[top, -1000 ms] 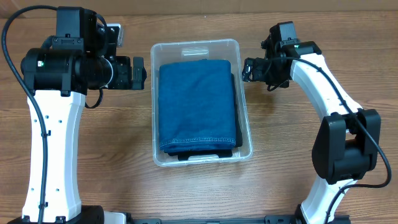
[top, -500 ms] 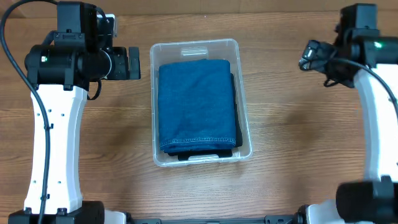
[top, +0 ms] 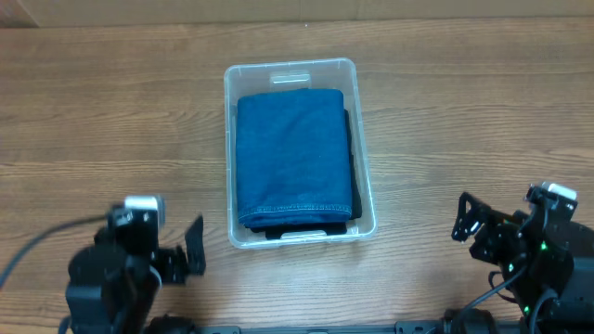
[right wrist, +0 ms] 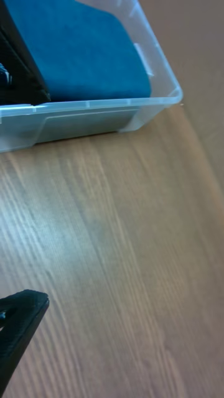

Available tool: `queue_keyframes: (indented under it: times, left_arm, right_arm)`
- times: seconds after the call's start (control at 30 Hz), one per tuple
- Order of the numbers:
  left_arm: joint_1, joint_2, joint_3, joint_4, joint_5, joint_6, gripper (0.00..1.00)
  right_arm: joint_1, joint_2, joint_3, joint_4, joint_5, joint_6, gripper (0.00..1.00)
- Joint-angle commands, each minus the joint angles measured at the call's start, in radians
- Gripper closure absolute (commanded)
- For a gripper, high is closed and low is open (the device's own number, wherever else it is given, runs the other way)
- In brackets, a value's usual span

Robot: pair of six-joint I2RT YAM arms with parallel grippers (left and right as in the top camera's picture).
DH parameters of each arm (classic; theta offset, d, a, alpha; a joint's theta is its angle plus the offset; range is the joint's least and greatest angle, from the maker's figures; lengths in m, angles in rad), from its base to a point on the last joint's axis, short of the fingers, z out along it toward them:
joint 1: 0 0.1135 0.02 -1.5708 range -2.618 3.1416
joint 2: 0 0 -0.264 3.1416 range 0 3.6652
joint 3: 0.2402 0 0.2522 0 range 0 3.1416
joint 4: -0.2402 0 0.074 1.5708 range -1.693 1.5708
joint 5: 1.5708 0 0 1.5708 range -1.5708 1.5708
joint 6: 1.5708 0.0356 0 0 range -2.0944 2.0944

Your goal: Pack container

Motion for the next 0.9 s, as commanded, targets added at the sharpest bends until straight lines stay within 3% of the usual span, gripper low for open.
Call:
queue_keyframes:
  times: [0.0, 0.27, 0.47, 0.67, 0.83, 0.87]
  left_arm:
    - [0.005, -0.077, -0.028, -0.181, -0.006, 0.009, 0.00]
    - [0.005, -0.076, -0.030, -0.173, -0.006, 0.009, 0.00]
    - [0.005, -0.076, -0.030, -0.173, -0.006, 0.009, 0.00]
    - [0.005, -0.076, -0.030, -0.173, -0.006, 0.009, 0.00]
    - [0.005, -0.076, -0.030, -0.173, -0.006, 0.009, 0.00]
    - [0.005, -0.076, -0.030, -0.173, -0.006, 0.009, 0.00]
  right_arm:
    - [0.005, 0.006, -0.015, -0.041, -0.001, 0.000, 0.00]
    - [0.005, 0.003, -0.015, -0.073, 0.002, -0.007, 0.00]
    - [0.021, -0.177, -0.080, -0.042, 0.017, -0.031, 0.00]
    - [0.068, -0.547, -0.539, 0.334, 0.013, -0.056, 0.00]
    - [0.111, -0.544, -0.950, 1.088, 0.025, -0.090, 0.00]
    - [0.111, -0.543, -0.978, 1.090, 0.024, -0.090, 0.00]
